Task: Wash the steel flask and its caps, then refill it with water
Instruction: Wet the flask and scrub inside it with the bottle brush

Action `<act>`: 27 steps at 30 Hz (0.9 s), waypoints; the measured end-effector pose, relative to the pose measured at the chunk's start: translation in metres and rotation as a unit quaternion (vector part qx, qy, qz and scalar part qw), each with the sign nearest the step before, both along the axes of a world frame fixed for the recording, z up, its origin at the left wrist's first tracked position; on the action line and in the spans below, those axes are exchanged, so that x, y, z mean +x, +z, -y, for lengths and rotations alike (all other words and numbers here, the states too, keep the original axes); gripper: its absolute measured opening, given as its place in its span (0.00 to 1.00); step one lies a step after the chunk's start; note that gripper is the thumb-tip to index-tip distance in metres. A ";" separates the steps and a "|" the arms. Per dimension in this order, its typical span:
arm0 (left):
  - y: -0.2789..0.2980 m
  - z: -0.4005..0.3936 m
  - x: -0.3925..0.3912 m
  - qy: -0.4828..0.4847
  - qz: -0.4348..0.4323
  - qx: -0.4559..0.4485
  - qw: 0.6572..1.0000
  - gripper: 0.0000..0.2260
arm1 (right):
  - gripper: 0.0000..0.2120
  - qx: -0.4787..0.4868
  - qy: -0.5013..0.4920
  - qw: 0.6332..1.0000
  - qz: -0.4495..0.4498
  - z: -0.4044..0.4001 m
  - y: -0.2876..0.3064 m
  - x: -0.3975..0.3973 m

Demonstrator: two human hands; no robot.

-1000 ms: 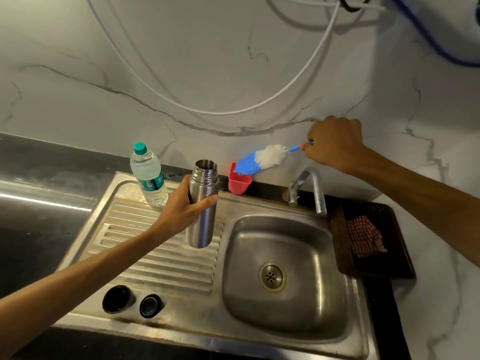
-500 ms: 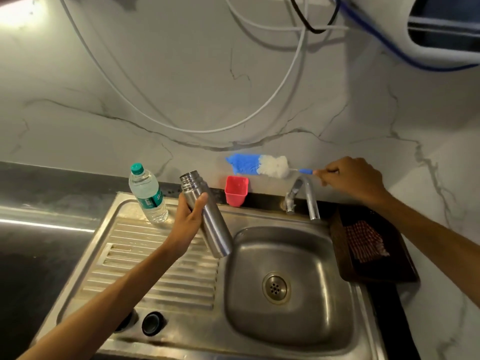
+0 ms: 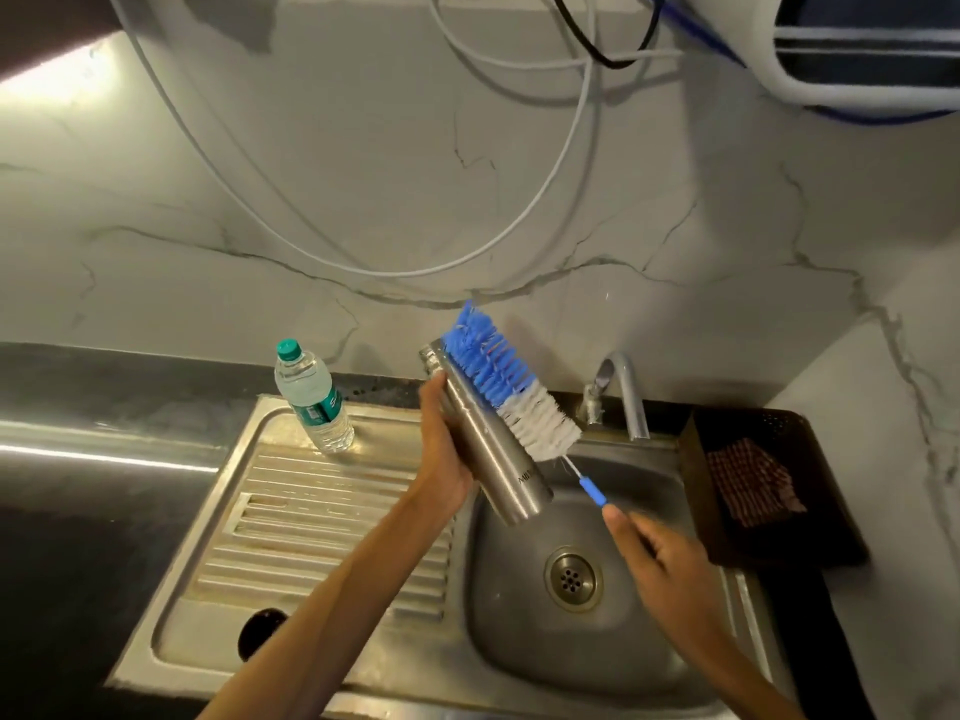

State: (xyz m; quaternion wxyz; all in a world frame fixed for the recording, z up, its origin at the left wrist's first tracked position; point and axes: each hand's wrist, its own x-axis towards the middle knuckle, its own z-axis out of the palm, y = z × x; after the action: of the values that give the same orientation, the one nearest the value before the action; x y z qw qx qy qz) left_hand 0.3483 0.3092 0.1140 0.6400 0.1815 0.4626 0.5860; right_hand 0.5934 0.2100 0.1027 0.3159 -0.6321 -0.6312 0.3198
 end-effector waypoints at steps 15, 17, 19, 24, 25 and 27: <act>0.016 0.029 0.044 -0.072 -0.049 -0.001 0.996 0.33 | 0.15 0.017 -0.025 0.999 0.036 0.018 0.010 -0.016; 0.021 0.021 0.034 -0.037 -0.034 -0.003 0.999 0.35 | 0.17 0.018 -0.022 0.999 0.042 0.026 0.005 -0.009; 0.023 0.010 0.019 0.012 -0.022 -0.007 1.000 0.37 | 0.21 0.004 -0.018 0.998 0.053 0.040 0.002 -0.003; 0.011 0.018 0.034 -0.036 -0.072 -0.037 0.996 0.37 | 0.23 0.003 -0.030 0.998 0.052 0.025 0.003 -0.014; 0.008 0.023 0.040 -0.059 -0.083 -0.044 0.994 0.36 | 0.24 0.003 -0.029 0.998 0.053 0.020 0.004 -0.017; 0.010 0.027 0.043 -0.066 -0.092 -0.055 0.992 0.35 | 0.24 0.017 -0.029 0.998 0.061 0.023 0.001 -0.015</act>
State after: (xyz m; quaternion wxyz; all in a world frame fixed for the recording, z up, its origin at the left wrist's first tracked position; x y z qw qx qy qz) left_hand 0.3911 0.2825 0.1237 0.6408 0.2293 0.5379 0.4974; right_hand 0.5779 0.1869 0.1038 0.2970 -0.6630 -0.6358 0.2607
